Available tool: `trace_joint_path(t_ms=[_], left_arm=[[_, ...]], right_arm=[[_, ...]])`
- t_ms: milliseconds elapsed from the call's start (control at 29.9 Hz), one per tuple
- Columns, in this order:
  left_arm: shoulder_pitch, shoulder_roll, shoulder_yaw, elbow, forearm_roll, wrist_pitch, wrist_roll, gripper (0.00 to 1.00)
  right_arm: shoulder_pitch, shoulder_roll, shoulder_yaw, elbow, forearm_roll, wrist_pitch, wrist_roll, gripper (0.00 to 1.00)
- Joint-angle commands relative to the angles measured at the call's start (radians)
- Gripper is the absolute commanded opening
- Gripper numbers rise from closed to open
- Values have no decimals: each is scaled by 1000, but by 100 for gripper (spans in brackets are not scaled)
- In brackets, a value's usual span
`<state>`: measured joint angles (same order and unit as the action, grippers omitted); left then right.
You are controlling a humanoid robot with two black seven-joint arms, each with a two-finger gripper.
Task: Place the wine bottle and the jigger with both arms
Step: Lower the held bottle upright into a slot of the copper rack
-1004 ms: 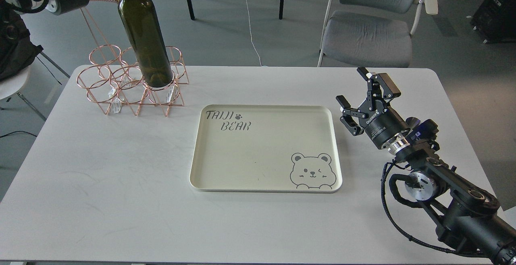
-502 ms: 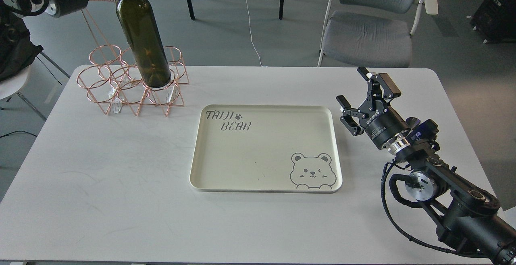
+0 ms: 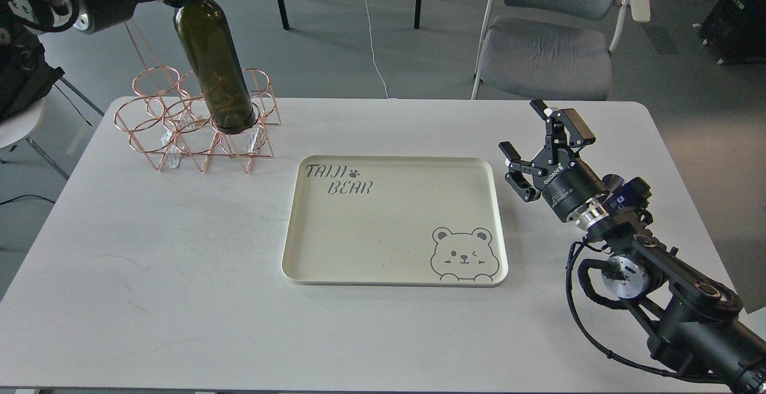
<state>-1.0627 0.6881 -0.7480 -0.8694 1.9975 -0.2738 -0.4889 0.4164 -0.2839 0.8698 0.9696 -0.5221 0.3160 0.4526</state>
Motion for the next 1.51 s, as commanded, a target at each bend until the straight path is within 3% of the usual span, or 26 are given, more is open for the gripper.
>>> trace_joint_path(t_ms=[0, 1172, 1339, 1473], left_arm=[[7, -6, 10, 4, 0, 4, 0, 11], [128, -65, 9, 52, 0, 50, 0, 16], [128, -67, 9, 52, 0, 51, 0, 25], [128, -65, 12, 52, 0, 50, 0, 45]], right_arm=[[-4, 0, 0, 0, -1, 0, 0, 97], [-19, 0, 0, 0, 1, 0, 1, 97], [-19, 0, 0, 0, -1, 0, 1, 97], [-18, 0, 0, 0, -1, 0, 1, 97]])
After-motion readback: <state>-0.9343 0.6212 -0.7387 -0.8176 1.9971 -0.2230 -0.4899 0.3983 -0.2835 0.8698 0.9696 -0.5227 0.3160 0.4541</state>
